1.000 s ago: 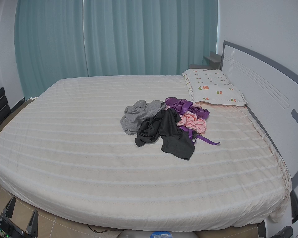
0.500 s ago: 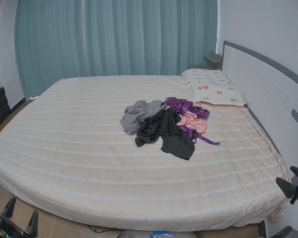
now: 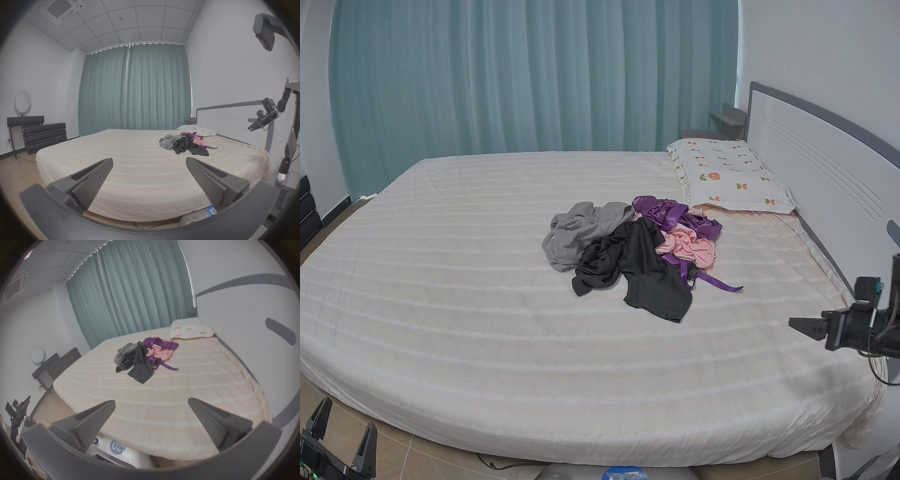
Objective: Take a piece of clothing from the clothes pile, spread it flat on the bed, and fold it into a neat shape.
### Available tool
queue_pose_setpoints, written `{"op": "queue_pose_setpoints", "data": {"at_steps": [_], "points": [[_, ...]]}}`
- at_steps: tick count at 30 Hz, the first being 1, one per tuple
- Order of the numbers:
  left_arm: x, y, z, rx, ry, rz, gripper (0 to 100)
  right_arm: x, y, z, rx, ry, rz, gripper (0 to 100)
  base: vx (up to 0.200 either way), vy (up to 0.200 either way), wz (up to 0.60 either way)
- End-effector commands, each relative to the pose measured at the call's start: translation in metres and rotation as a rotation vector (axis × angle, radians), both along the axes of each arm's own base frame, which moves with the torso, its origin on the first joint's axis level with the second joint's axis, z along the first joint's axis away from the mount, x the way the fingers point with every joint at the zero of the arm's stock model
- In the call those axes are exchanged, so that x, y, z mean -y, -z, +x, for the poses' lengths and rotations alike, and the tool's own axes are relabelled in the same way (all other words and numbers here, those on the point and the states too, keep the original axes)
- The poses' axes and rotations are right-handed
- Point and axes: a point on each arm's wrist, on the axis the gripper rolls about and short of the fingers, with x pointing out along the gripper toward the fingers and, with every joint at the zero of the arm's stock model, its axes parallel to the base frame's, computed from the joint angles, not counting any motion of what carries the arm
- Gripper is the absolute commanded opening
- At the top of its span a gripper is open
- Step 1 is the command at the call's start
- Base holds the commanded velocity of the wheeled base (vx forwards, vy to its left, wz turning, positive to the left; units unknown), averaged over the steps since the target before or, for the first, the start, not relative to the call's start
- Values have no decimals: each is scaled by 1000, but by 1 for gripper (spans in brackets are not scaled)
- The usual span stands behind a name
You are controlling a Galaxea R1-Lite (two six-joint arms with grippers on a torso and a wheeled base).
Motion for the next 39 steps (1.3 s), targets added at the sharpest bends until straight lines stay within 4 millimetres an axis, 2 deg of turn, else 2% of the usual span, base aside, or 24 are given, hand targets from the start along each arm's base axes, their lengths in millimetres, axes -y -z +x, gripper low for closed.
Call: {"op": "queue_pose_setpoints", "data": {"at_steps": [1, 2, 3, 5, 6, 10, 11, 12, 15, 20, 23, 24, 32, 39], "points": [[0, 5, 0, 0, 0, 0, 100, -39, 83, 127, -167, 0, 49, 100, 0, 0, 0], [0, 5, 0, 0, 0, 1, 100, -45, 93, 143, -167, 30, 67, 100, 0, 0, 0], [0, 5, 0, 0, 0, 1, 100, -45, 93, 143, -167, 30, 67, 100, 0, 0, 0], [0, 5, 0, 0, 0, 1, 100, -56, 108, 168, -167, 74, 108, 100, 0, 0, 0], [0, 5, 0, 0, 0, 0, 100, -60, 110, 177, -165, 78, 114, 0, 0, 0, 0], [0, 5, 0, 0, 0, 1, 100, -72, 128, 204, -159, 85, 106, 0, 0, 0, 0], [0, 5, 0, 0, 0, 1, 100, -72, 128, 204, -159, 85, 106, 0, 0, 0, 0], [0, 5, 0, 0, 0, 0, 100, -79, 136, 217, -155, 96, 94, 0, 0, 0, 0], [0, 5, 0, 0, 0, 0, 100, -88, 145, 230, -163, 95, 92, 0, 0, 0, 0], [0, 5, 0, 0, 0, 1, 100, -97, 146, 244, -181, 120, 95, 0, 0, 0, 0], [0, 5, 0, -1, 0, 1, 100, -104, 138, 252, -197, 141, 134, 0, 0, 0, 0], [0, 5, 0, 0, 0, 0, 100, -107, 136, 254, -195, 139, 144, 100, 0, 0, 0], [0, 5, 0, 0, 0, 0, 100, -128, 140, 260, -220, 105, 228, 100, 0, 0, 0], [0, 5, 0, -1, 0, 1, 100, -134, 162, 277, -247, 135, 264, 100, 0, 0, 0]]}}
